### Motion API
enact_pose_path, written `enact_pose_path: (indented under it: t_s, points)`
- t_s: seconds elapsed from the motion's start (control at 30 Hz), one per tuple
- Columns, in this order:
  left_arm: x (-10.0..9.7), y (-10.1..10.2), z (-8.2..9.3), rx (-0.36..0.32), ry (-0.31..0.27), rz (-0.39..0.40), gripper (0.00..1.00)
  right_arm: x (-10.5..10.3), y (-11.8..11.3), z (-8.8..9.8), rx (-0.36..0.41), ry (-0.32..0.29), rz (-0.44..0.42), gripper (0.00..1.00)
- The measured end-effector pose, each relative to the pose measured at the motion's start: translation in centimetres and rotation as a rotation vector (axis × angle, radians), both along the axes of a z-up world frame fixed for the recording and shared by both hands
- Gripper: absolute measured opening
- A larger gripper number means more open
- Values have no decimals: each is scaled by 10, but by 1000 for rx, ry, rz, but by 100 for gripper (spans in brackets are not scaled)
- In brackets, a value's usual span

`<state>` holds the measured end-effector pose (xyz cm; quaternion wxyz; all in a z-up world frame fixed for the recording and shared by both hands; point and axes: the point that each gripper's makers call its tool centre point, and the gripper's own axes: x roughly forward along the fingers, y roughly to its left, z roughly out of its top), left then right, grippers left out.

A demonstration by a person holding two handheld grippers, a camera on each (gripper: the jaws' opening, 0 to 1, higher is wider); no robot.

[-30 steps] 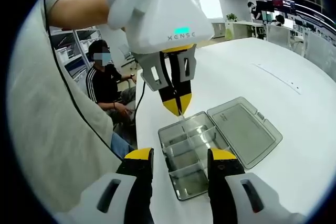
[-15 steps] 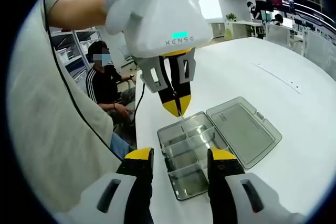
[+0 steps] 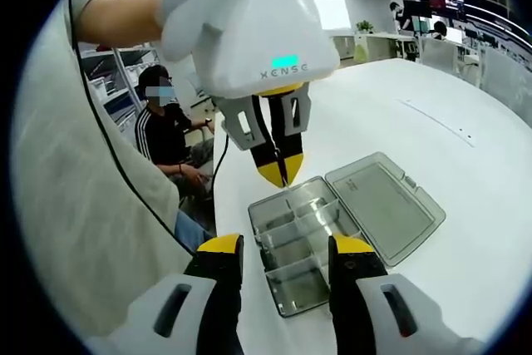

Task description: Insert the divider into the dual guide fixture by aligning both edges with the guide slots and pushing it downward to the bottom, including one-sided entry, uneven engagement, binding, and posture correction.

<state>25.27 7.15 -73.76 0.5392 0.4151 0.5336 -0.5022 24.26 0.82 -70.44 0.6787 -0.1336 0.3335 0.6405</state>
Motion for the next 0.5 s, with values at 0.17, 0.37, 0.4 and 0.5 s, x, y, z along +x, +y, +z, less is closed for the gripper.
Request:
enact_pose_path:
  t_s: [0.17, 0.37, 0.4, 0.5]
  points:
    - [1, 0, -1, 7, 7, -11, 0, 0, 1, 0, 2, -1, 2, 38]
    - [0, 0, -3, 21, 18, -13, 0, -1, -1, -1, -4, 3, -2, 40]
    - [0, 0, -4, 23, 18, -13, 0, -1, -1, -1, -4, 3, -2, 40]
    - [0, 1, -5, 26, 22, -9, 0, -3, -2, -1, -8, 6, -3, 41]
